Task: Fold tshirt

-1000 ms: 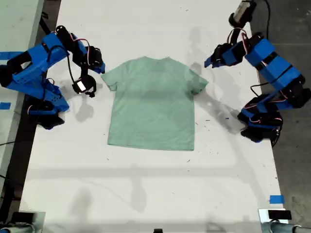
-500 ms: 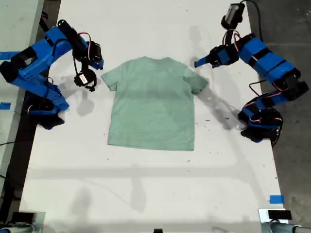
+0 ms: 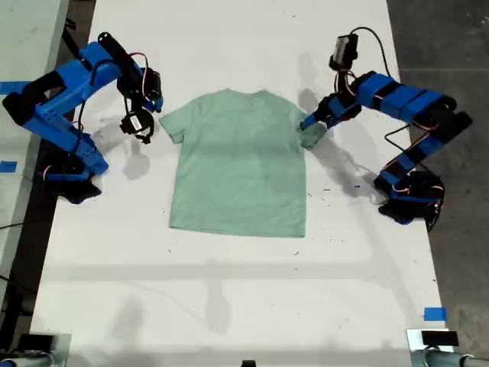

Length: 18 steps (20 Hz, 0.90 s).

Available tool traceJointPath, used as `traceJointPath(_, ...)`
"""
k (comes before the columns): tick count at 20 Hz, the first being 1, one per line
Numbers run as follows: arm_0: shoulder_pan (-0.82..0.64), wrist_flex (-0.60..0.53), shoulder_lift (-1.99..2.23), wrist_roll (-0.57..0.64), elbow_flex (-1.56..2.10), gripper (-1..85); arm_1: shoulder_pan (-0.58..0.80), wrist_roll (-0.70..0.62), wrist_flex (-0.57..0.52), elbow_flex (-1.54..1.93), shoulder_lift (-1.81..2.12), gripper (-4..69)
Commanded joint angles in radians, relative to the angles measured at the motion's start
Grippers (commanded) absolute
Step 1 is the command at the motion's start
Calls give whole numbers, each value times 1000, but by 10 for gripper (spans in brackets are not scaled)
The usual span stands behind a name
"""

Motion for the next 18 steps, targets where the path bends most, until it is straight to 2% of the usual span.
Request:
traceJointPath(1, -20, -11, 3, 11, -54, 1, -43, 8, -46, -49, -100, 288)
traceJointPath(2, -23, -11, 3, 12, -54, 0, -51, 8, -43, -80, -163, 282)
traceJointPath(3, -25, -11, 2, 14, -54, 0, -49, 8, -8, -123, -210, 226)
traceJointPath(5, -26, -9, 2, 14, -54, 0, -31, 25, 3, -152, -244, 55)
traceJointPath(7, -25, -6, 2, 14, -54, 0, -20, 32, 21, -179, -268, -7)
traceJointPath(12, -17, -2, 5, 12, -54, 0, -23, 29, 83, -249, -261, -8)
traceJointPath(18, -12, 6, 20, 11, -49, 0, -43, 80, 354, -489, -110, -8)
